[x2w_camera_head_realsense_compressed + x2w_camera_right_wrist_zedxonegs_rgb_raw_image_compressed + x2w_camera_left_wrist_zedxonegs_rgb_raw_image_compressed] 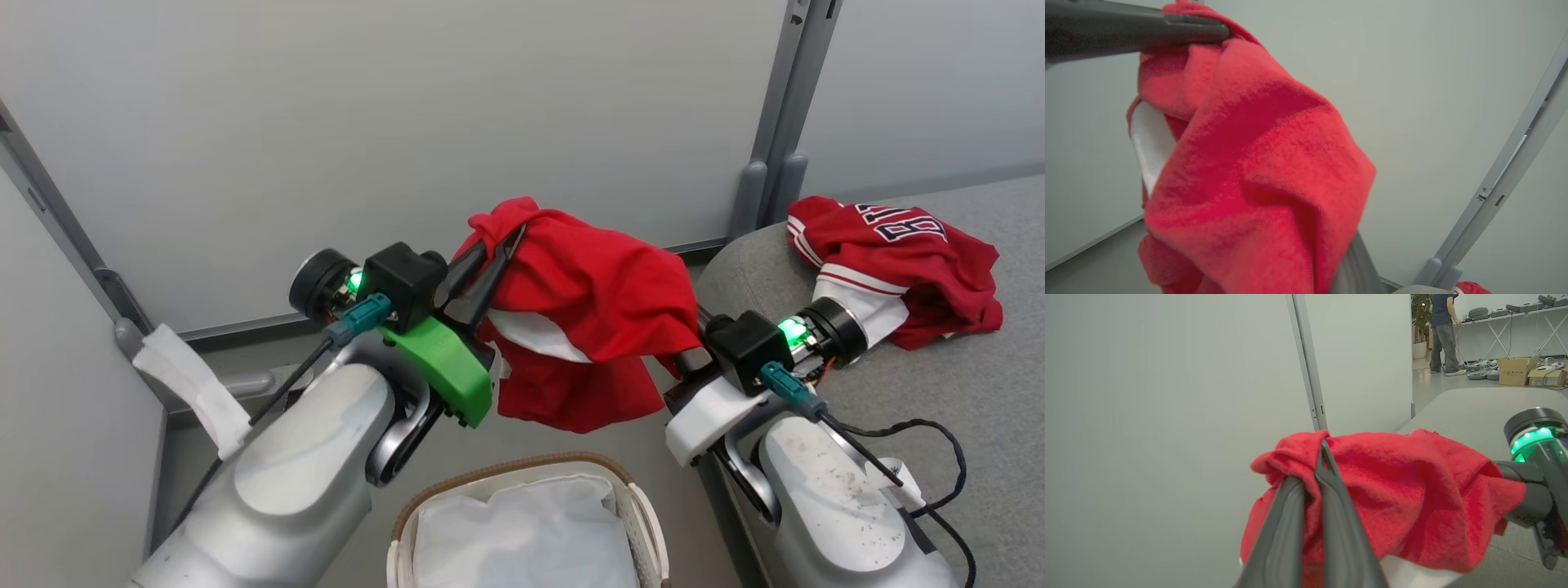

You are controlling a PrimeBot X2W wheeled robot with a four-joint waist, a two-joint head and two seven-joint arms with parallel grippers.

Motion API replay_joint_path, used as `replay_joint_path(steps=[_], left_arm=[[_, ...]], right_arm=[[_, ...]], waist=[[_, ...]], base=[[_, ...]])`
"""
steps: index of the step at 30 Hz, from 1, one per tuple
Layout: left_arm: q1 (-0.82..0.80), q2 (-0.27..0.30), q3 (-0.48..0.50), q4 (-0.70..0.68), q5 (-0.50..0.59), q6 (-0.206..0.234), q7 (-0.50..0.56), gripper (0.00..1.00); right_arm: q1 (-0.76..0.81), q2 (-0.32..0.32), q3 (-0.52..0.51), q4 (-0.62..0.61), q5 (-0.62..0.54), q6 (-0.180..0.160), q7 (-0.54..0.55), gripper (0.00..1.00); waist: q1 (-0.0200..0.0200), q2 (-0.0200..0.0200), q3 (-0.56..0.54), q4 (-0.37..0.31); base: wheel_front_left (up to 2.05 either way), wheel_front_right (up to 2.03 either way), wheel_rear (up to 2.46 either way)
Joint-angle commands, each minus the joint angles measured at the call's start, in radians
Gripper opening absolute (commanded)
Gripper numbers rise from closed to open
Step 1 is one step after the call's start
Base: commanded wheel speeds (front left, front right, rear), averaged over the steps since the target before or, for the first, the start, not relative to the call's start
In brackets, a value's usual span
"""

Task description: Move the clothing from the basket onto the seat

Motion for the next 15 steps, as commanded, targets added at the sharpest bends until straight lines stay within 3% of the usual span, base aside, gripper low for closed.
replay_joint_path(steps=[1, 2, 9, 15], left_arm=[[0.034, -0.005, 0.008, 0.008, -0.013, 0.009, -0.011, 0.96], [0.049, -0.008, 0.011, 0.012, -0.016, 0.013, -0.015, 1.0], [0.179, -0.046, 0.066, 0.048, -0.018, 0.033, -0.031, 1.0], [0.296, -0.066, 0.142, 0.054, 0.039, 0.02, -0.031, 1.0]], right_arm=[[0.016, -0.003, -0.015, -0.007, -0.004, -0.001, 0.0, 0.0], [0.017, -0.003, -0.026, -0.008, -0.009, -0.001, 0.0, 0.0], [0.034, -0.003, -0.122, -0.028, -0.044, -0.001, 0.0, 0.0], [0.057, -0.003, -0.186, -0.043, -0.066, -0.001, 0.0, 0.0]], waist=[[0.0, -0.0001, 0.002, -0.001], [0.0, -0.0001, 0.003, -0.001], [0.0, -0.0001, 0.015, 0.0], [0.0, -0.0001, 0.026, -0.006]], base=[[0.0, 0.0, 0.0], [0.0, 0.0, 0.0], [0.0, 0.0, 0.0], [0.0, 0.0, 0.0]])
